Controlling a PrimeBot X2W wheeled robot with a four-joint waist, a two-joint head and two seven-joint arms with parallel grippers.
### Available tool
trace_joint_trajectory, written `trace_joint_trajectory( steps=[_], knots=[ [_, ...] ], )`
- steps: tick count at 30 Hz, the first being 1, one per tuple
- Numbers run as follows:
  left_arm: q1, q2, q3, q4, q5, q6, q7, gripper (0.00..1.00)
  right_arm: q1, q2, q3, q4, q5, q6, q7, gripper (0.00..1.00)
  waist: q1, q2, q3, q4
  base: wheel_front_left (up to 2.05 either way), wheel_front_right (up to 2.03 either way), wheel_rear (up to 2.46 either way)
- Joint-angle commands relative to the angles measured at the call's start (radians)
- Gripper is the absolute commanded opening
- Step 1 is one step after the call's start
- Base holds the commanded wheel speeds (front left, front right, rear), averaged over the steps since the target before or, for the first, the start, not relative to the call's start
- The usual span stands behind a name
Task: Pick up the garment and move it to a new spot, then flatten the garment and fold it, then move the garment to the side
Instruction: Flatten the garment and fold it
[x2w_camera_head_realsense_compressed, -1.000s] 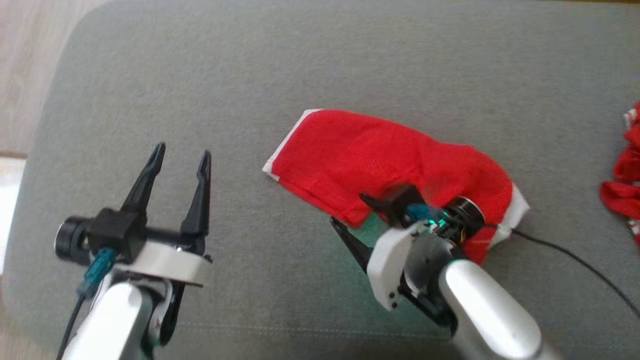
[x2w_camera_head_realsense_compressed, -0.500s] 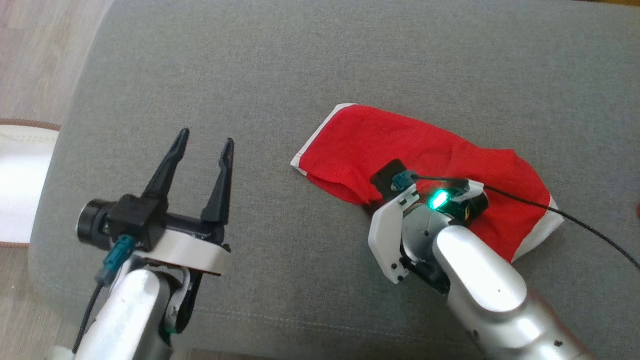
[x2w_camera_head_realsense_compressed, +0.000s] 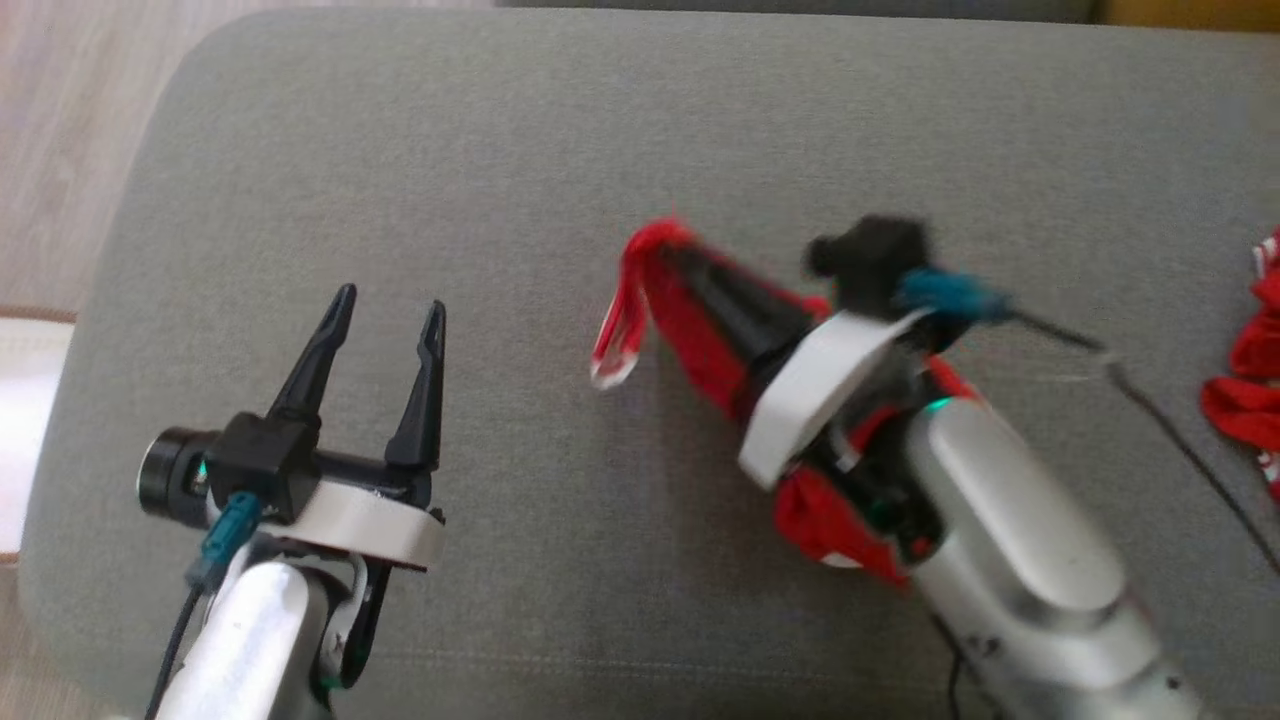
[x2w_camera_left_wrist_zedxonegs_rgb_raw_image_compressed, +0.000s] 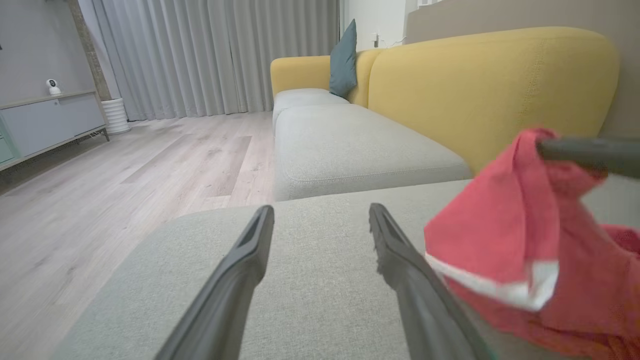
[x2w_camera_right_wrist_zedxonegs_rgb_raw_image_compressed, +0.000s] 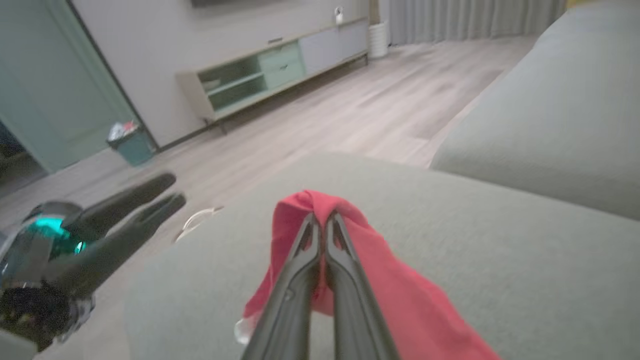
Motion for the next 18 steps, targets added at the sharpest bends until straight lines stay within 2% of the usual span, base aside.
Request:
trace_joint_trajectory(
  steps=[1, 6, 13, 16, 17, 18],
  knots=[
    [-0.029, 0.018, 0.045, -0.032, 0.008, -0.003, -0.012, 1.0, -0.008, 0.021, -0.022, -0.041, 0.005, 0.007, -0.015, 0.0, 0.0, 0.0, -0.001, -0.013, 0.0, 0.0, 0.0],
    [-0.029, 0.018, 0.048, -0.034, 0.013, -0.007, -0.012, 1.0, 0.018, 0.021, -0.229, -0.007, -0.012, 0.007, -0.022, 0.0, 0.0, 0.0, 0.012, -0.034, 0.0, 0.0, 0.0],
    [-0.046, 0.009, 0.042, -0.032, 0.021, -0.018, -0.012, 1.0, 0.062, 0.021, -0.536, 0.136, -0.05, 0.007, -0.033, 0.0, 0.0, 0.0, 0.051, -0.04, 0.0, 0.0, 0.0],
    [-0.055, 0.007, 0.04, -0.027, 0.025, -0.024, -0.012, 1.0, 0.068, 0.021, -0.631, 0.213, -0.012, 0.007, -0.054, 0.0, 0.0, 0.0, 0.062, -0.039, 0.0, 0.0, 0.0],
    [-0.057, 0.007, 0.039, -0.025, 0.026, -0.025, -0.012, 1.0, 0.069, 0.021, -0.651, 0.241, 0.006, 0.007, -0.059, 0.05, 0.0, 0.0, 0.064, -0.038, 0.0, 0.0, 0.0],
    [-0.059, 0.006, 0.038, -0.023, 0.028, -0.027, -0.012, 1.0, 0.068, 0.021, -0.669, 0.269, 0.043, 0.007, -0.065, 0.43, 0.0, 0.0, 0.064, -0.037, 0.0, 0.0, 0.0]
  ],
)
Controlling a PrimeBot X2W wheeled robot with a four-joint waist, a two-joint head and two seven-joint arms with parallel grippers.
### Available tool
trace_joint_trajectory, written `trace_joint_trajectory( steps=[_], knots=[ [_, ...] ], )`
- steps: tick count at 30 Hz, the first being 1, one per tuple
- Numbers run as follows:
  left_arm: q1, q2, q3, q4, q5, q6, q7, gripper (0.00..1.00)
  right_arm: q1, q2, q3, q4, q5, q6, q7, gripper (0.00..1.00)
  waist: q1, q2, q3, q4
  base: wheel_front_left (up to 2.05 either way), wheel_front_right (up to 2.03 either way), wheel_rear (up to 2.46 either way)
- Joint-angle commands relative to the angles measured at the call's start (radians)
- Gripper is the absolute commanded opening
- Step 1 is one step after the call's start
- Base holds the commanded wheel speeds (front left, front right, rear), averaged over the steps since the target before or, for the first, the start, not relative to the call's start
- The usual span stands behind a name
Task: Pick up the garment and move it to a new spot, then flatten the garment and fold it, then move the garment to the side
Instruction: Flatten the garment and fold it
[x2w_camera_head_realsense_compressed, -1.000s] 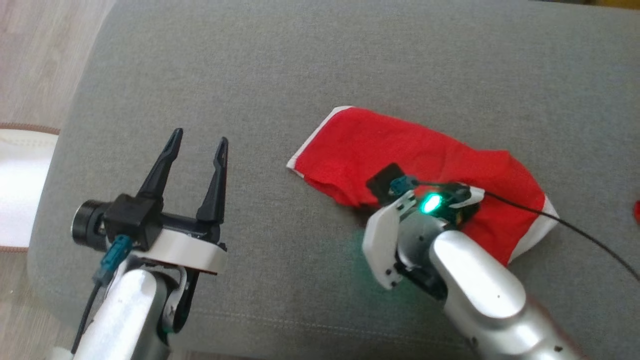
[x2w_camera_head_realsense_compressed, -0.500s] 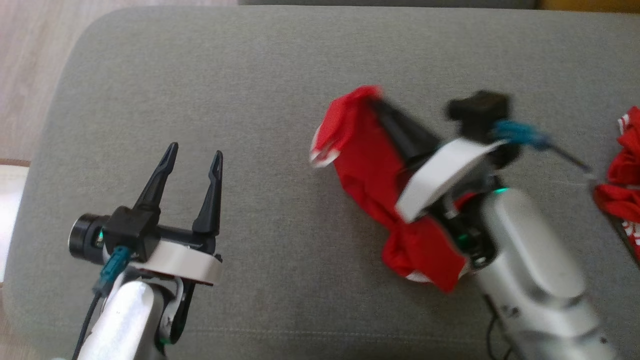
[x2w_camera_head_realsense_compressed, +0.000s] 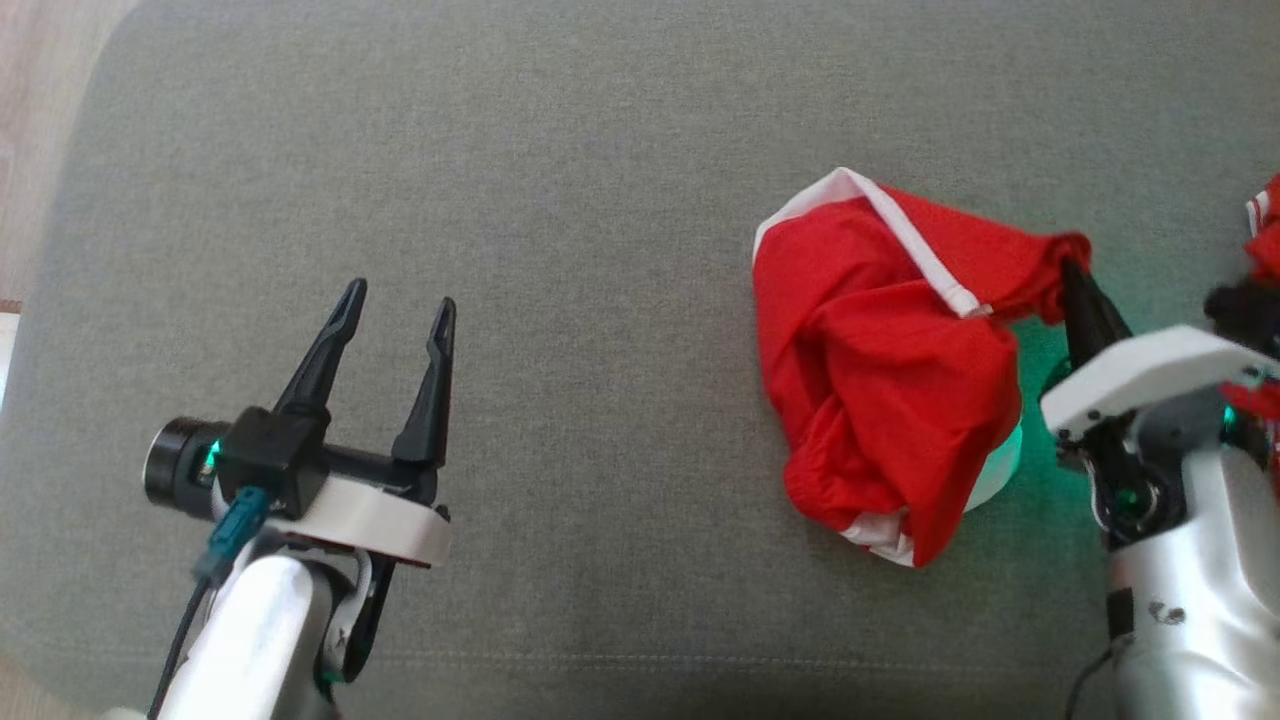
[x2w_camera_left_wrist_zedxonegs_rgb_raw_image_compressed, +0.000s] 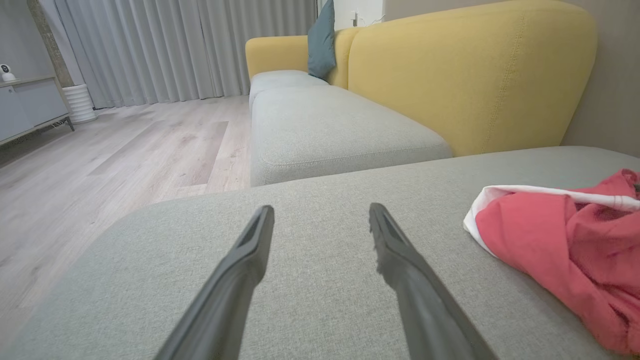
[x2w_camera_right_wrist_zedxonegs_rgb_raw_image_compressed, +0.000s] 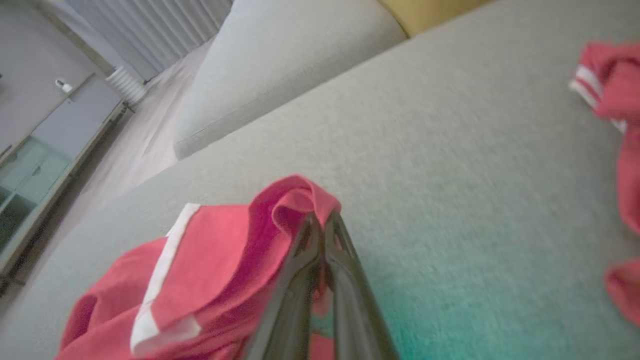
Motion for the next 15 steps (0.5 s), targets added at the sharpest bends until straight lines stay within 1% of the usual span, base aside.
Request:
trace_joint_trajectory(
  steps=[1, 2, 5, 7, 8, 12, 15],
  knots=[
    [-0.05, 0.013, 0.037, -0.027, 0.009, -0.001, -0.012, 1.0, -0.018, 0.013, -0.006, 0.014, 0.076, 0.007, -0.025, 0.94, -0.0001, 0.0, 0.0, 0.003, 0.0, 0.0, 0.0],
    [-0.05, 0.013, 0.037, -0.025, 0.011, -0.002, -0.012, 1.0, -0.018, 0.013, -0.017, 0.034, 0.088, 0.007, -0.041, 1.0, -0.0001, 0.0, 0.0, 0.003, 0.0, 0.0, 0.0],
    [-0.044, 0.012, 0.037, -0.019, 0.014, -0.002, -0.012, 1.0, -0.011, 0.013, -0.029, 0.063, 0.087, 0.007, -0.106, 1.0, -0.0001, 0.0, -0.008, 0.003, 0.0, 0.0, 0.0],
    [-0.036, 0.011, 0.038, -0.015, 0.013, 0.001, -0.012, 1.0, 0.004, 0.013, -0.013, 0.04, 0.079, 0.007, -0.16, 1.0, -0.0001, 0.0, -0.019, 0.003, 0.0, 0.0, 0.0],
    [-0.036, 0.011, 0.038, -0.015, 0.013, 0.001, -0.012, 1.0, 0.004, 0.013, -0.013, 0.04, 0.079, 0.007, -0.16, 1.0, -0.0001, 0.0, -0.019, 0.003, 0.0, 0.0, 0.0],
    [-0.009, 0.011, 0.05, -0.008, 0.006, 0.013, -0.012, 1.0, 0.069, -0.026, 0.051, -0.062, -0.036, 0.007, -0.266, 1.0, -0.0001, 0.0, -0.051, -0.003, 0.0, 0.0, 0.0],
    [0.016, 0.013, 0.058, -0.007, 0.0, 0.023, -0.012, 1.0, 0.127, -0.047, 0.081, -0.16, -0.116, 0.007, -0.294, 1.0, -0.0001, 0.0, -0.074, -0.008, 0.0, 0.0, 0.0]
  ],
)
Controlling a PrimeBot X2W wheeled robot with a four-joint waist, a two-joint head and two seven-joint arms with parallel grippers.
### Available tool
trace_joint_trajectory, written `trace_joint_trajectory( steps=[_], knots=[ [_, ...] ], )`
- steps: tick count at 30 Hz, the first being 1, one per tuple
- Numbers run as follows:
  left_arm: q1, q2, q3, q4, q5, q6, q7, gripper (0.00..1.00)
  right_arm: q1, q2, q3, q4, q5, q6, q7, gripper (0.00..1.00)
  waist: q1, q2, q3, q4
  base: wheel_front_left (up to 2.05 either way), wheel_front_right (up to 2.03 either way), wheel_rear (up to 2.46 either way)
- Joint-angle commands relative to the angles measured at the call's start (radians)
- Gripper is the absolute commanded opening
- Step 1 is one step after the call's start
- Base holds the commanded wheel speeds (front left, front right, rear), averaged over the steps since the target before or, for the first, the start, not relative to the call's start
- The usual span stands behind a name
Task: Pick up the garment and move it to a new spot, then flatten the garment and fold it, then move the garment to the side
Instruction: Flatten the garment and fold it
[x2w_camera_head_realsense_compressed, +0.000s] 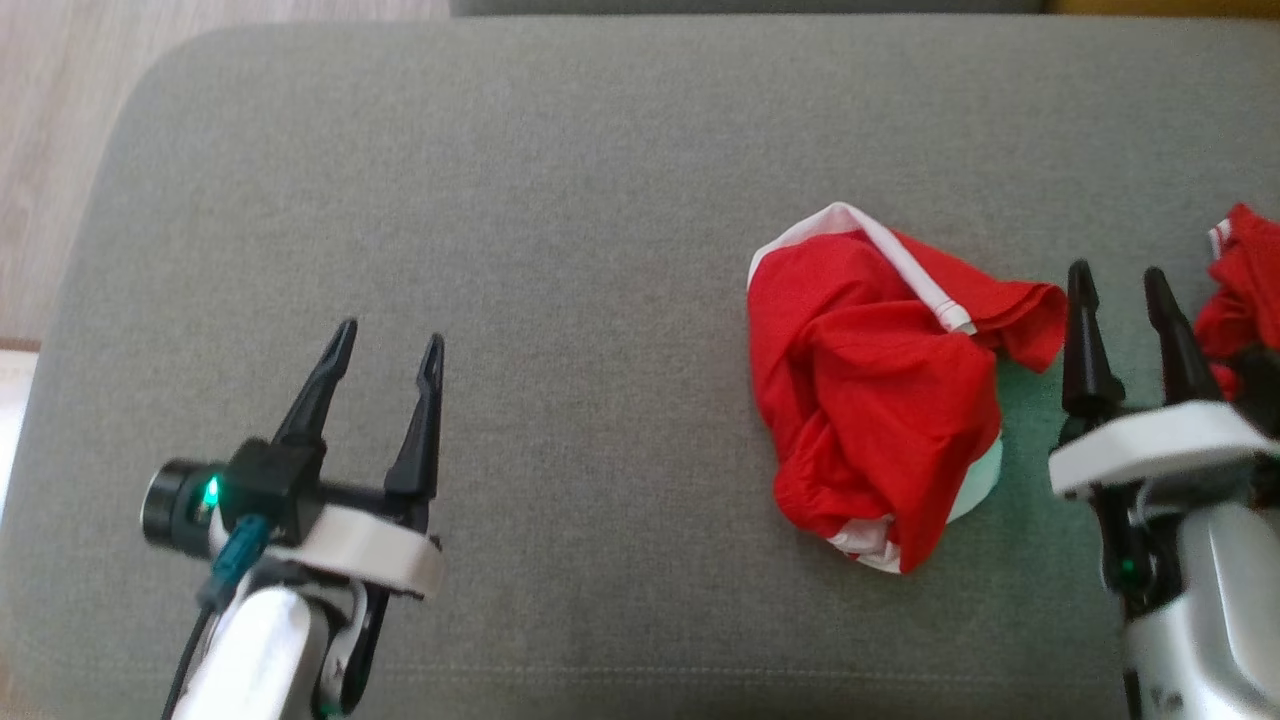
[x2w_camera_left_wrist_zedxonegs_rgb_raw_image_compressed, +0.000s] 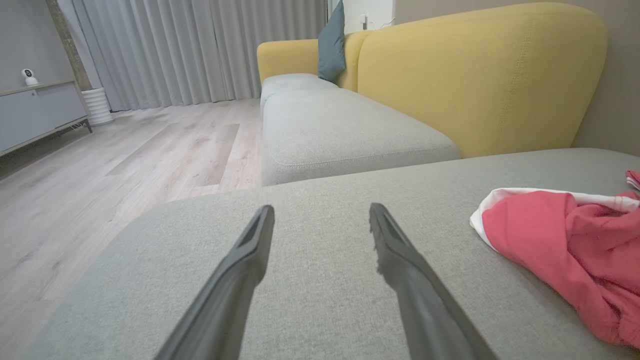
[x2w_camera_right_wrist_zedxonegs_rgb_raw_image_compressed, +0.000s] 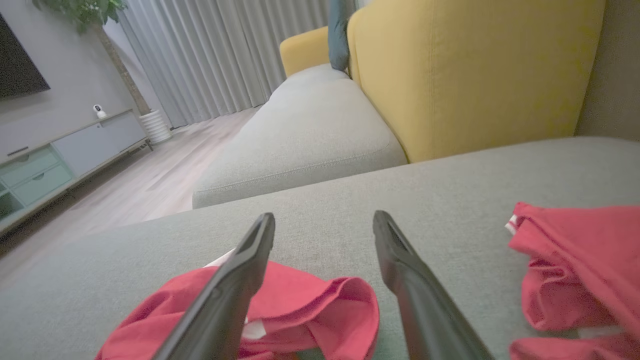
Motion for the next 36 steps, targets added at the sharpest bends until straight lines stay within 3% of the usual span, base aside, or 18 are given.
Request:
trace_joint_trajectory(
  steps=[1, 8, 12, 23, 29, 34, 35, 36],
  knots=[
    [-0.015, 0.018, 0.049, -0.03, -0.007, 0.007, -0.012, 1.0, 0.007, -0.009, 0.028, -0.064, -0.023, 0.007, -0.006, 1.0, 0.0, 0.0, -0.016, -0.007, 0.0, 0.0, 0.0],
    [0.042, 0.029, 0.057, -0.037, -0.021, 0.024, -0.007, 1.0, 0.188, 0.014, 0.061, -0.342, -0.122, 0.007, 0.083, 1.0, 0.0, 0.0, -0.062, -0.024, 0.0, 0.0, 0.0],
    [0.061, 0.032, 0.06, -0.04, -0.028, 0.032, -0.002, 1.0, 0.267, 0.029, 0.062, -0.442, -0.141, 0.007, 0.133, 1.0, 0.0, 0.0, -0.071, -0.028, 0.0, 0.0, 0.0],
    [0.064, 0.035, 0.055, -0.04, -0.036, 0.04, 0.004, 1.0, 0.319, 0.047, 0.049, -0.533, -0.137, 0.007, 0.191, 1.0, 0.0, 0.0, -0.067, -0.027, 0.0, 0.0, 0.0],
    [0.011, 0.019, 0.009, -0.05, -0.039, 0.005, 0.037, 1.0, 0.311, 0.049, 0.051, -0.542, -0.143, 0.007, 0.197, 1.0, 0.0, 0.0, -0.043, -0.028, 0.0, 0.0, 0.0],
    [-0.095, -0.049, -0.108, -0.005, -0.041, -0.077, 0.123, 1.0, 0.297, 0.049, 0.063, -0.548, -0.143, 0.007, 0.201, 1.0, 0.0, 0.0, -0.006, -0.053, 0.0, 0.0, 0.0],
    [-0.138, -0.087, -0.154, 0.035, -0.048, -0.112, 0.162, 1.0, 0.288, 0.05, 0.07, -0.546, -0.139, 0.007, 0.201, 1.0, 0.0, 0.0, 0.01, -0.071, 0.0, 0.0, 0.0],
    [-0.138, -0.087, -0.154, 0.035, -0.048, -0.112, 0.162, 1.0, 0.288, 0.05, 0.07, -0.546, -0.139, 0.007, 0.201, 1.0, 0.0, 0.0, 0.01, -0.071, 0.0, 0.0, 0.0]
  ],
)
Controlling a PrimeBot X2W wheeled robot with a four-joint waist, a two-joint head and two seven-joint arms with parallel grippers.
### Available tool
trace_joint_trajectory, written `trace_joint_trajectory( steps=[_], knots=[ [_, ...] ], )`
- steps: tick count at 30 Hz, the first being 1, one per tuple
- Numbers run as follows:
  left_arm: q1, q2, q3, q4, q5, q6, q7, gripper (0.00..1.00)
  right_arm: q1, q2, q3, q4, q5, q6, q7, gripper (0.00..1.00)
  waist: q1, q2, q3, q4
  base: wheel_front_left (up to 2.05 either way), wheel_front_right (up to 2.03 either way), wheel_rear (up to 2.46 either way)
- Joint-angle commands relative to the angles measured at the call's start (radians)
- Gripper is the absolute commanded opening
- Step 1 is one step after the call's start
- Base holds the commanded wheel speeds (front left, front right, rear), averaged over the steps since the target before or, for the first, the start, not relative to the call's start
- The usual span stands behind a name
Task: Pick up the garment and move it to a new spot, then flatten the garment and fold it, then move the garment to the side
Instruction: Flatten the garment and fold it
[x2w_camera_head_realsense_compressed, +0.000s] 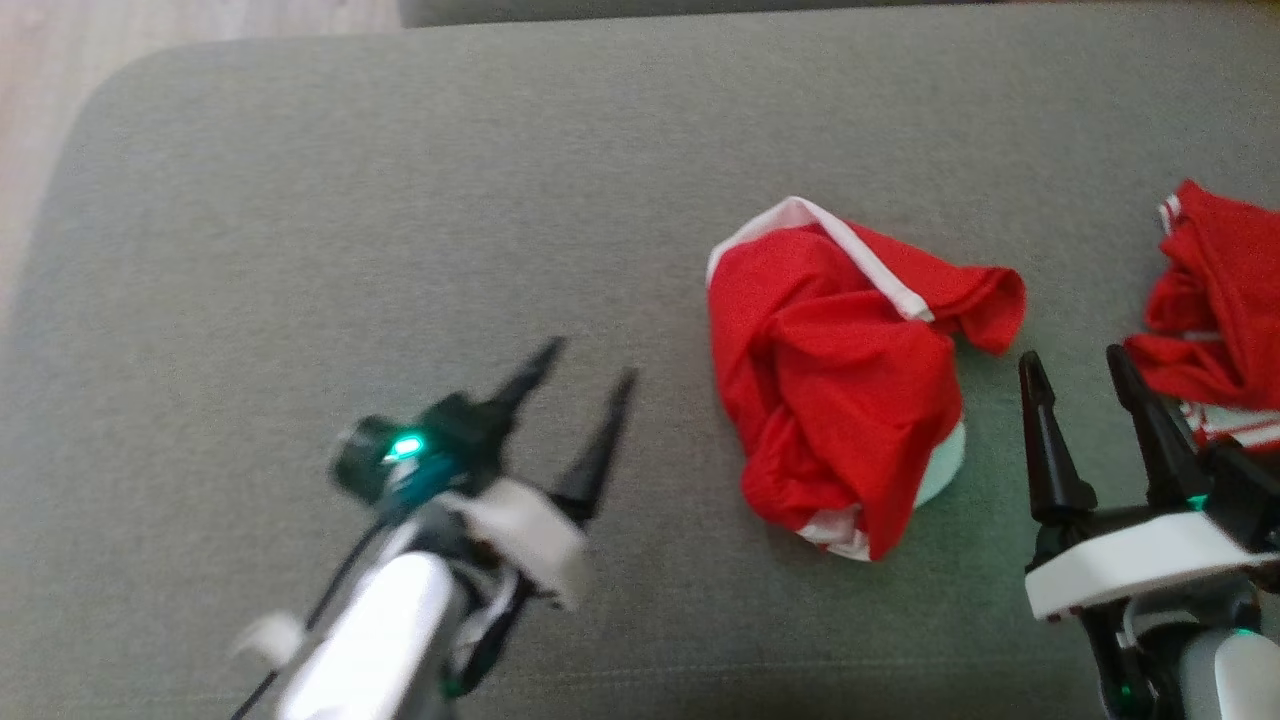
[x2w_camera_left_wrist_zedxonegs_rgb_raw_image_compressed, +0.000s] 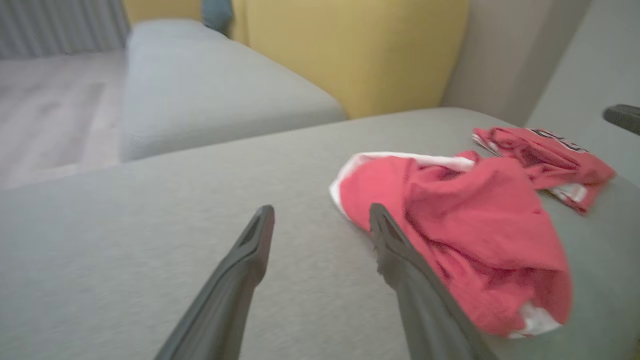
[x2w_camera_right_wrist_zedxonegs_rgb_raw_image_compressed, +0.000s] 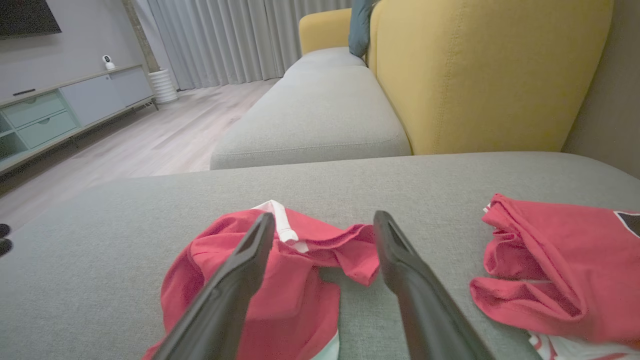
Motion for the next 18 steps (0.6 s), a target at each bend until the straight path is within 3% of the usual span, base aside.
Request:
trace_joint_trajectory(
  steps=[1, 7, 16, 17, 18],
  knots=[
    [-0.061, -0.018, 0.009, -0.002, -0.011, -0.02, 0.02, 1.0, -0.049, -0.006, 0.027, -0.038, 0.007, 0.007, 0.0, 1.0, 0.0, 0.0, 0.024, -0.029, 0.0, 0.0, 0.0],
    [-0.157, -0.081, -0.087, 0.178, -0.038, -0.074, 0.081, 1.0, -0.068, -0.006, 0.047, -0.016, 0.037, 0.007, -0.014, 1.0, 0.0, 0.0, 0.06, -0.106, 0.0, 0.0, 0.0],
    [-0.25, -0.105, -0.092, 0.39, -0.127, -0.067, 0.029, 1.0, -0.058, -0.006, 0.04, 0.013, 0.076, 0.007, -0.04, 1.0, 0.0, 0.0, 0.084, -0.175, 0.0, 0.0, 0.0],
    [-0.256, -0.106, -0.091, 0.408, -0.142, -0.067, 0.025, 0.85, -0.057, -0.006, 0.038, 0.014, 0.08, 0.007, -0.043, 1.0, 0.0, 0.0, 0.086, -0.176, 0.0, 0.0, 0.0],
    [-0.264, -0.106, -0.091, 0.422, -0.152, -0.065, 0.015, 0.27, -0.056, -0.006, 0.036, 0.015, 0.082, 0.007, -0.045, 1.0, 0.0, 0.0, 0.086, -0.177, 0.0, 0.0, 0.0]
  ],
)
